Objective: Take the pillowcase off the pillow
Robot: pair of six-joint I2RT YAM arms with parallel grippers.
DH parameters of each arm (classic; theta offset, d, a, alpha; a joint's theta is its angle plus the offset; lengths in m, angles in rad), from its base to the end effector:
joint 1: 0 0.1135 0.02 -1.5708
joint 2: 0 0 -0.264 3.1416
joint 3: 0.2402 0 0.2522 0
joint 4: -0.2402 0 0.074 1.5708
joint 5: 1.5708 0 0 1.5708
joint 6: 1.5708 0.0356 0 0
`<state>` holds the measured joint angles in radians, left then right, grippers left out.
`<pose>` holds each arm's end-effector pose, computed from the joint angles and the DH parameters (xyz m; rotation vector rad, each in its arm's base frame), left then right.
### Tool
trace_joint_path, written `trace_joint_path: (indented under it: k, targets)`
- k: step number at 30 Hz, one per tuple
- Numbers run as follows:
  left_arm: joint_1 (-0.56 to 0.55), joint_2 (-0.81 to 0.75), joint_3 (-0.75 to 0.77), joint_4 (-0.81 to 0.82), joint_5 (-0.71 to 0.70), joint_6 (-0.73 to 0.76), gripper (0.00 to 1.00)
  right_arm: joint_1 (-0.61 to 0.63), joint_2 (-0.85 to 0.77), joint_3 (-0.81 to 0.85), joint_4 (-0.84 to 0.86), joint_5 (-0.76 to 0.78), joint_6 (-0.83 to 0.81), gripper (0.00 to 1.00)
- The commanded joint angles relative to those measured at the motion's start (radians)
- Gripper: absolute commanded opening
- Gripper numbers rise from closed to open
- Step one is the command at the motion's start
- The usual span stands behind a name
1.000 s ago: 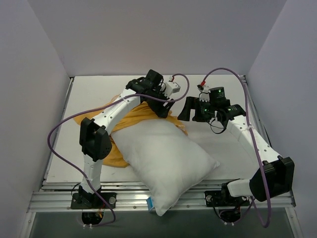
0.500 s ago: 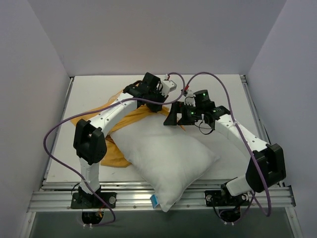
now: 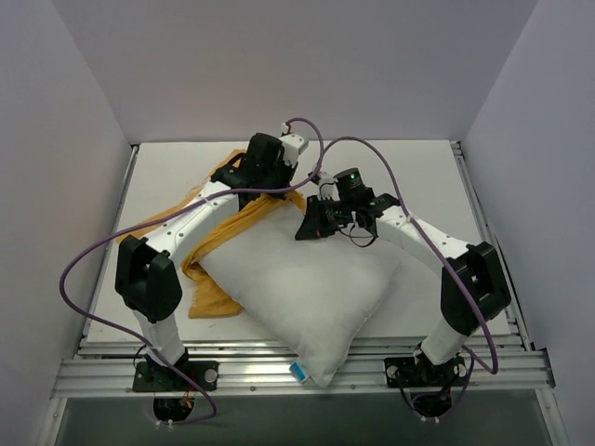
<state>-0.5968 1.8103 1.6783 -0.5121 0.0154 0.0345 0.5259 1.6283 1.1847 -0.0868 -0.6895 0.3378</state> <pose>0.3479 -0.2370 0.3314 0.7018 2.1214 -0.3263 0.3084 0.2052 0.2748 -0.6468 2.1141 1.2254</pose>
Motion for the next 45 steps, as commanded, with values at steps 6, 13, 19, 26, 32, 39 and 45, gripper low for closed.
trace_joint_path:
  k: [6,13,19,26,32,39,45]
  targets:
    - [0.110,-0.094,0.012,0.181,-0.263,-0.127,0.02,0.051,-0.114,0.185,-0.217,0.011,-0.112,0.00]
    - [0.193,-0.083,0.060,0.146,-0.446,-0.131,0.02,0.043,-0.268,0.308,-0.332,0.013,-0.135,0.00]
    - [0.255,-0.057,0.075,0.119,-0.491,-0.137,0.03,0.008,-0.353,0.339,-0.441,0.037,-0.177,0.00]
    - [0.319,-0.062,0.023,0.141,-0.503,-0.123,0.03,-0.159,-0.383,0.401,-0.562,0.126,-0.227,0.00]
    - [0.348,0.016,0.023,0.112,-0.485,-0.123,0.05,-0.159,-0.386,0.547,-0.521,0.091,-0.161,0.00]
    - [0.370,0.049,-0.078,0.142,-0.463,-0.208,0.07,-0.162,-0.341,0.590,-0.487,0.229,-0.088,0.00]
    - [0.423,0.096,-0.078,0.127,-0.443,-0.226,0.07,-0.168,-0.374,0.563,-0.479,0.283,-0.060,0.00]
